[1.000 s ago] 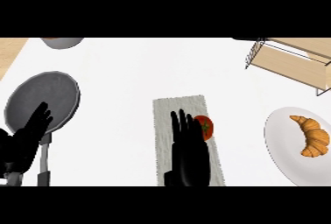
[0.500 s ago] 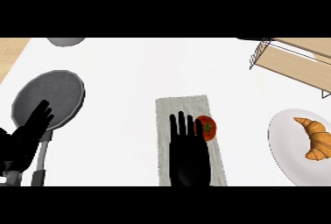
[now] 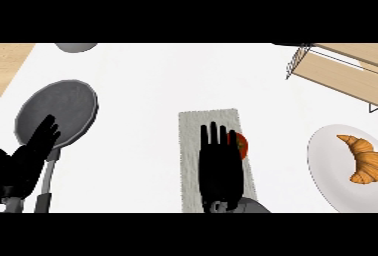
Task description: Pick the can from the placemat and place it in the tiered shelf
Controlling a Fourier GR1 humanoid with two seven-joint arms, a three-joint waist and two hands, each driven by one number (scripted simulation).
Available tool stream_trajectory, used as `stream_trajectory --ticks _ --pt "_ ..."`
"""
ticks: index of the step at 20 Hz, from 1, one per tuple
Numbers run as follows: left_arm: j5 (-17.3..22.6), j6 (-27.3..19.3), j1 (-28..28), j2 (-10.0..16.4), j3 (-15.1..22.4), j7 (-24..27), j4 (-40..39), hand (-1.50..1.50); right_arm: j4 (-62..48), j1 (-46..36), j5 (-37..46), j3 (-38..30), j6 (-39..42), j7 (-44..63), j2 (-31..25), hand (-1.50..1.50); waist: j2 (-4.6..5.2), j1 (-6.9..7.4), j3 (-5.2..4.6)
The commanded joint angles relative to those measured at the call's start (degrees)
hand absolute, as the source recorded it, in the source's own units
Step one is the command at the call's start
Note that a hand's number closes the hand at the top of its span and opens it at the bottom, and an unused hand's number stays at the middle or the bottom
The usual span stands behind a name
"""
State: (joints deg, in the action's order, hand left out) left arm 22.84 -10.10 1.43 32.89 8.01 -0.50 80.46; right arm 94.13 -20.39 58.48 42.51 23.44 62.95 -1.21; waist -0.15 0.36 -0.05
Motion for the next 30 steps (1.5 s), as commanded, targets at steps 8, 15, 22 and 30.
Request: stream_trajectory --ticks 8,15,22,30 --pt "-3.05 0.0 -0.57 -3.35 -0.6 -0.64 0.33 0.0 -5.34 2.65 5.33 -3.01 1.84 0.6 0.0 -1.5 0.11 -0.24 0.06" --pt "-3.6 4.18 2.22 -3.5 -4.05 0.6 -0.54 0.0 -6.86 -0.66 3.63 -6.26 2.7 -0.32 1.17 -1.5 0.11 0.02 0.05" --pt "-7.24 2.25 1.34 -5.65 -4.08 -3.52 3.33 0.0 -10.07 3.48 6.25 -7.86 -1.2 -5.01 1.18 1.5 0.08 -0.08 0.08" --pt "-9.16 4.54 -0.16 -7.5 -6.91 -3.72 1.48 0.0 -10.38 3.91 10.31 -7.01 0.13 -10.1 0.73 1.5 0.12 -0.28 0.06"
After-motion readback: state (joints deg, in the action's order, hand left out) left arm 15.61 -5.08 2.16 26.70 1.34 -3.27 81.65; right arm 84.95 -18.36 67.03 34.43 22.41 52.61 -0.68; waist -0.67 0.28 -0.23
